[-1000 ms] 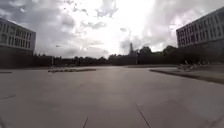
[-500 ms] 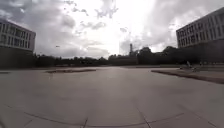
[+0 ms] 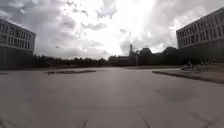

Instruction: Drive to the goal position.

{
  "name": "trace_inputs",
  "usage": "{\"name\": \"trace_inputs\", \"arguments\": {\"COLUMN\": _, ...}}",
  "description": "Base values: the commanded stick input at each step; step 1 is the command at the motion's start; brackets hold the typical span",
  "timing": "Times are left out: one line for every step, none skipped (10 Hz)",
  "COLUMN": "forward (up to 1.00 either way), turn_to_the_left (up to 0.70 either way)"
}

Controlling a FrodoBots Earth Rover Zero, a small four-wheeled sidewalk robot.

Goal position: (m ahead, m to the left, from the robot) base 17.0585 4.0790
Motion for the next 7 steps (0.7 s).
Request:
{"name": "trace_inputs", "arguments": {"forward": 0.70, "turn_to_the_left": 0.00}}
{"name": "trace_inputs", "arguments": {"forward": 0.70, "turn_to_the_left": 0.00}}
{"name": "trace_inputs", "arguments": {"forward": 0.70, "turn_to_the_left": 0.00}}
{"name": "trace_inputs", "arguments": {"forward": 0.70, "turn_to_the_left": 0.00}}
{"name": "trace_inputs", "arguments": {"forward": 0.70, "turn_to_the_left": 0.00}}
{"name": "trace_inputs", "arguments": {"forward": 0.70, "turn_to_the_left": 0.00}}
{"name": "trace_inputs", "arguments": {"forward": 0.70, "turn_to_the_left": 0.00}}
